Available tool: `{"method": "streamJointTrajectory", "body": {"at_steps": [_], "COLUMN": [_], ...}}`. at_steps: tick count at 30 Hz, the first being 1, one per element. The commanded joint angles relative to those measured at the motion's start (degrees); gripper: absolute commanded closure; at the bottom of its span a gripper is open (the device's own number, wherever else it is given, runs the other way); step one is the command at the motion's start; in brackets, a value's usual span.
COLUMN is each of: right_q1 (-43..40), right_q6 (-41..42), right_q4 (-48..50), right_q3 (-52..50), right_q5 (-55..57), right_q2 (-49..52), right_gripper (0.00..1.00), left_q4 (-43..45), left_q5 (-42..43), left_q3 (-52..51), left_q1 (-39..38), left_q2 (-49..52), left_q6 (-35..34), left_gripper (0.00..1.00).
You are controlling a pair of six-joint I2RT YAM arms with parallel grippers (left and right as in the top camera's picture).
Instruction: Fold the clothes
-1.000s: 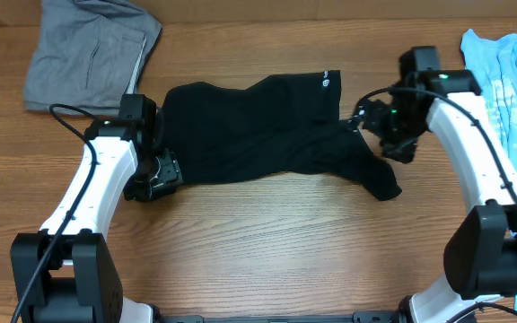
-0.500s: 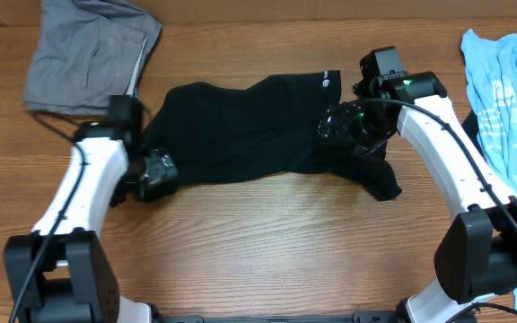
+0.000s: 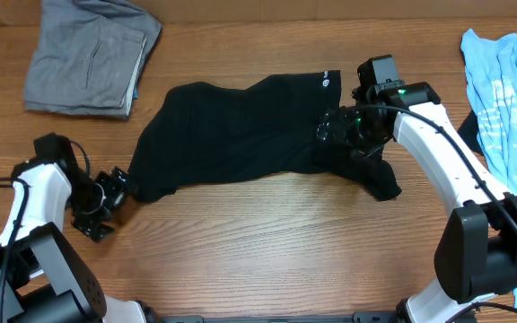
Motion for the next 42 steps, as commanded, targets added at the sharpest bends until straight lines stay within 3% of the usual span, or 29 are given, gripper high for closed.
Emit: {"method": "streamJointTrajectory", "body": {"at_steps": [1,6,14,20,26,32,37,42], "right_q1": [0.0,0.0,0.0,0.0,0.0,0.0,0.0,0.0], "right_q6": [0.5,0.44,0.44,0.44,0.46,0.44,0.44,0.5], "right_q4": [1.25,0.35,0.31,0.31,0.26,0.13,0.11,0.13], "right_q3": [-0.26,-0.26,-0.26,-0.26,-0.26,-0.26,-0.26,-0.26], "right_q5": [0.31,0.35,0.33,0.33,0.33,0.33,0.35,2.23], "right_q2": [-0.24,-0.24,-0.24,-0.24,-0.24,-0.24,-0.24,-0.24], "right_gripper": [0.0,0.0,0.0,0.0,0.0,0.0,0.0,0.0], "left_q4": [3.41,14.19,20.55,20.81,21.84,22.64,22.84,22.62], "left_q5": [8.04,9.38,9.35,9.35,10.64,10.67,10.6,8.72], "left_q3": [-3.39,-7.5,-8.0,-8.0,-8.04,-8.04,-8.04,-8.04], "left_q1": [-0.07,-0.02,-0.02,-0.04,-1.05,-1.7,-2.71,-2.82], "left_q2": [0.2,0.2,0.2,0.22,0.22,0.22,0.22,0.22], "left_q6": [1.25,-1.38,-1.44,-2.56,-4.0,-5.49,-5.88,-5.57], "left_gripper": [0.0,0.0,0.0,0.22,0.23,0.46,0.53,0.8]}}
